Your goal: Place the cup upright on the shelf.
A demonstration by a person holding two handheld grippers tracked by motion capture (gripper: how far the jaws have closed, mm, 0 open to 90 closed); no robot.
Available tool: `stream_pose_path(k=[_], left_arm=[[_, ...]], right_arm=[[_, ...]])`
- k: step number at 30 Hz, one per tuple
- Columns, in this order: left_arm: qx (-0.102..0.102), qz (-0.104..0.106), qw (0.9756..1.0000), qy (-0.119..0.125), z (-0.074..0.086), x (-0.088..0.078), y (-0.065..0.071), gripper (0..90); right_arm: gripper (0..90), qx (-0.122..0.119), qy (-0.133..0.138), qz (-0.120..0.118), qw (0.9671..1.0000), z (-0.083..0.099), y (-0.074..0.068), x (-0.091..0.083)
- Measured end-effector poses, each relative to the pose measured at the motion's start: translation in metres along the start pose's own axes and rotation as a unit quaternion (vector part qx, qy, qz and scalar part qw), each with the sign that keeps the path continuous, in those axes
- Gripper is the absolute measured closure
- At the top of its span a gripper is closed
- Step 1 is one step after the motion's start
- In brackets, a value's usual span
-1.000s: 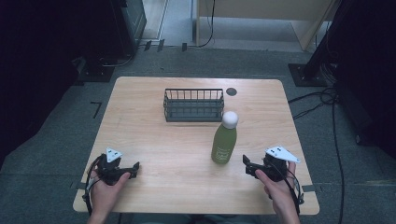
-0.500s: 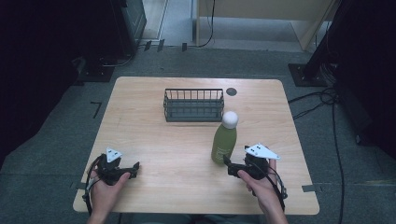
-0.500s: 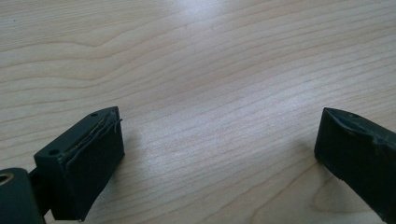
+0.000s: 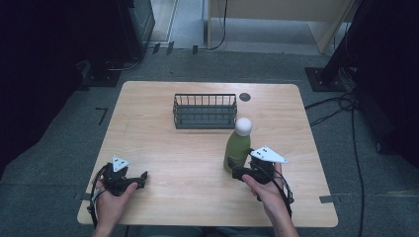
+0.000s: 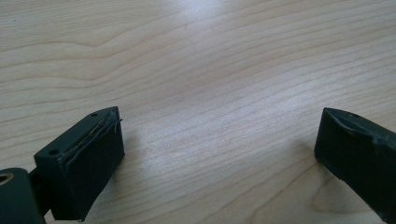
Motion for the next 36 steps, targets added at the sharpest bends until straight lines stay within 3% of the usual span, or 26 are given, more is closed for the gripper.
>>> stream_pose_path(k=[9,17,21,30,36], left_arm=[[0.0,0.0,1.0,0.0,0.0,0.0,0.0,1.5],[0.001,0.0,1.0,-0.001,0.0,0.0,0.0,1.6],[0.001,0.0,1.0,-0.001,0.0,0.0,0.0,1.6],[0.0,0.0,1.0,0.0,0.0,0.0,0.0,1.6],[0.0,0.0,1.0,0.0,0.0,0.0,0.0,1.6]], right_arm=[[13.8,0.009,0.005,0.006,0.9999,-0.011,-0.001,0.011],[17.2,-0.008,0.011,0.02,0.9997,-0.018,-0.004,0.019],[19.1,-0.029,0.011,0.032,0.999,-0.019,-0.006,0.019],[19.5,-0.029,0.016,0.032,0.999,-0.024,-0.008,0.021],[19.6,-0.033,0.028,0.024,0.9988,-0.038,-0.015,0.024]])
Point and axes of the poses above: each handheld gripper's, and its own axes: x roughly forward along the jaws, z roughly out of its underside, y roughly to its right, the point moved 4 cm from there along x, roughly forward along the jaws
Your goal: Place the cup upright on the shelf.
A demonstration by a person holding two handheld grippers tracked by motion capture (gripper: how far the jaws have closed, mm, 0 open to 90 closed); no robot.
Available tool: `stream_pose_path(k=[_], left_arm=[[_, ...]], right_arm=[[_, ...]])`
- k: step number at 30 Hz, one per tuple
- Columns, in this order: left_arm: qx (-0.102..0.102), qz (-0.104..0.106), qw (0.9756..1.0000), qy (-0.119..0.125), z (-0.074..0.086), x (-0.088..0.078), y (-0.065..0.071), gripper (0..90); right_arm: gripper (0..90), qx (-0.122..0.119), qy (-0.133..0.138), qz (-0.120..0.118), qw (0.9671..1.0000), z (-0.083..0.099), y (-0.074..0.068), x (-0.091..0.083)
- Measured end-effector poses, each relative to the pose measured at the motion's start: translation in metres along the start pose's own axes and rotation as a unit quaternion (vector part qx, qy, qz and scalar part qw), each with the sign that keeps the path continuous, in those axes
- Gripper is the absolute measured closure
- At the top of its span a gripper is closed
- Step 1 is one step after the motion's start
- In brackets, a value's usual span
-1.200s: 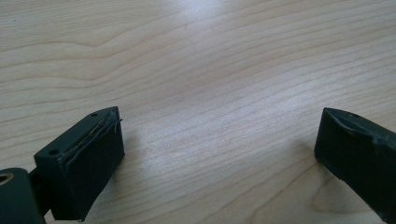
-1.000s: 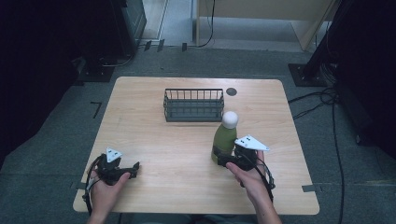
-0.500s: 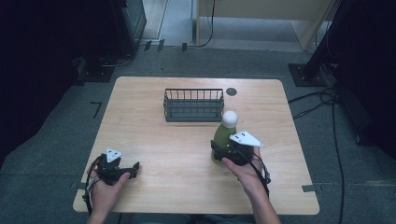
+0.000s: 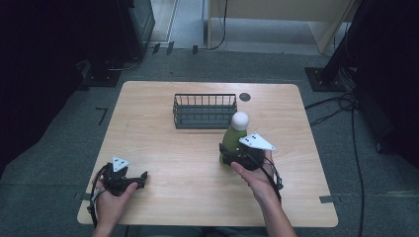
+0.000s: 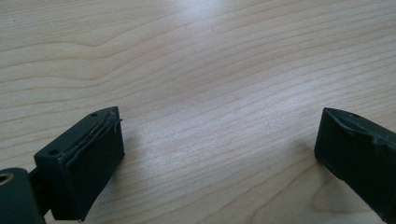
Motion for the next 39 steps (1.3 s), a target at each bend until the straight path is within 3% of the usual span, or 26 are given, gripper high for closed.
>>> stream_pose_path(k=[12,23,39], left_arm=[[0.0,0.0,1.0,0.0,0.0,0.0,0.0,1.5],[-0.001,0.0,1.0,0.001,0.0,0.0,0.0,1.5],[-0.001,0.0,1.0,0.001,0.0,0.0,0.0,1.5]], right_arm=[[19.6,-0.011,0.028,0.004,0.9995,-0.027,-0.009,0.01],[19.6,-0.013,0.063,0.007,0.9979,-0.05,-0.01,0.02],[19.7,-0.029,0.082,0.024,0.9959,-0.092,-0.013,0.029]])
Point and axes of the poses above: each handheld gripper's, and its own axes: x roughly forward along the jaws, z roughly out of its underside, y roughly to its right, the point moved 4 cm from there along x, roughly forward along the jaws
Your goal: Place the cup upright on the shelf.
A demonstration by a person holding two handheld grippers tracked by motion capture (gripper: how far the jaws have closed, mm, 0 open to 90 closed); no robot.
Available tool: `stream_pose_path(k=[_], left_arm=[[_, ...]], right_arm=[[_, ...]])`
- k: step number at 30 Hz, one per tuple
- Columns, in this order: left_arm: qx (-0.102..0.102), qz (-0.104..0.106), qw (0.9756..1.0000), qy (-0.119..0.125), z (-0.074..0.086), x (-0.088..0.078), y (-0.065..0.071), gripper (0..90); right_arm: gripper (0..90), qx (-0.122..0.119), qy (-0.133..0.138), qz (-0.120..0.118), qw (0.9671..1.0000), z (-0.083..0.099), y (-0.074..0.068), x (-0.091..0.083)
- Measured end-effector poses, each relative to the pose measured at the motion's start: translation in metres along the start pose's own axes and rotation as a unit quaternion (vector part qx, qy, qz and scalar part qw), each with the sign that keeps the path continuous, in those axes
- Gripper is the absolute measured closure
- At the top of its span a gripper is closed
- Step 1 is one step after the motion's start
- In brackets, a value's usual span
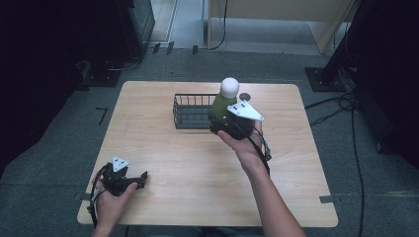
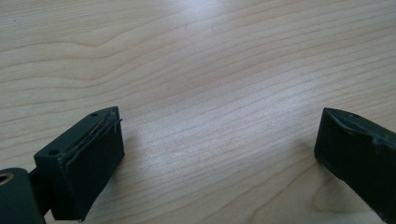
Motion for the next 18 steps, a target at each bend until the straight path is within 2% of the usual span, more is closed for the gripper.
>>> stream_pose_path(k=[8,18], left_arm=[[-0.001,0.0,1.0,-0.001,0.0,0.0,0.0,1.5],[0.0,0.0,1.0,0.0,0.0,0.0,0.0,1.6]], right_arm=[[19.7,-0.002,0.002,0.01,0.9999,-0.015,0.003,0.011],[19.8,0.001,0.001,0.026,0.9997,-0.032,0.011,0.034]])
Point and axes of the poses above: each handheld gripper's, and its own axes: x roughly forward along the jaws, z roughly out of its underside, y roughly to its right, the point moved 4 cm from there along x, roughly forward along the jaws
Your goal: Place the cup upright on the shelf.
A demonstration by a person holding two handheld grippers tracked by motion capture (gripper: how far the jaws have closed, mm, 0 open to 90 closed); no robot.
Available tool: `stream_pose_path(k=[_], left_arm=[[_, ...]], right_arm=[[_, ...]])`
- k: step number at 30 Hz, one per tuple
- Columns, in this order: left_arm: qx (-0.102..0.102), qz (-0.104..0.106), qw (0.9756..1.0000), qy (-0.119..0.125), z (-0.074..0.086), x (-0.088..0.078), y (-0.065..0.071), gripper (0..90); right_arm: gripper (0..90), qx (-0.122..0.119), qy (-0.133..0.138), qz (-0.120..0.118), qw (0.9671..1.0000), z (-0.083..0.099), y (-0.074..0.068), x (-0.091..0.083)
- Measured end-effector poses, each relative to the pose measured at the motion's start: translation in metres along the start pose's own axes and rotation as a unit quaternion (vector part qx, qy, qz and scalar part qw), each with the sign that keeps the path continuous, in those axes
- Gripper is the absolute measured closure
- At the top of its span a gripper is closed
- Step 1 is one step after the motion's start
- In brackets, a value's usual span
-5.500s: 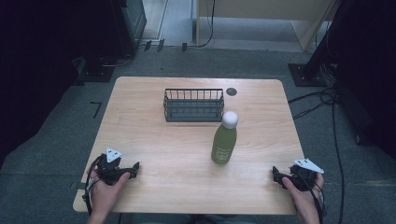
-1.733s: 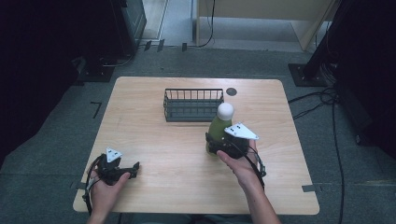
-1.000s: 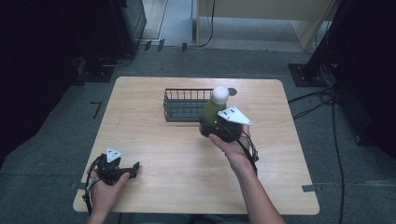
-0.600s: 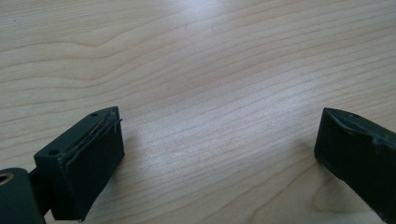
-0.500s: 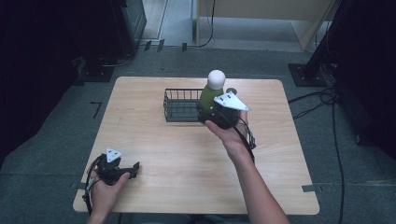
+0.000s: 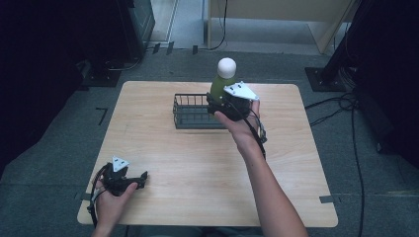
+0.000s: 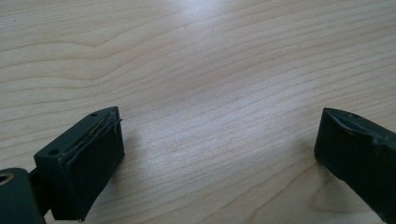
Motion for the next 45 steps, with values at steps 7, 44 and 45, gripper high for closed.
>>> stream_pose_path(k=[7,44,45], left_arm=[[0.001,0.0,1.0,0.0,0.0,0.0,0.0,1.6],[0.0,0.0,1.0,-0.001,0.0,0.0,0.0,1.5],[0.0,0.0,1.0,-0.001,0.0,0.0,0.0,1.6]], right_arm=[[19.8,0.02,-0.003,0.003,0.9998,-0.005,0.008,0.015],[19.8,0.027,-0.048,0.044,0.9975,0.016,0.031,0.072],[19.8,0.027,-0.048,0.044,0.9975,0.016,0.031,0.072]])
Point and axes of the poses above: each handheld gripper's, and its own axes: x roughly forward along the jaws, z roughly out of its underside, y roughly to its right, the point moved 4 cm from there along x, roughly forward along the jaws
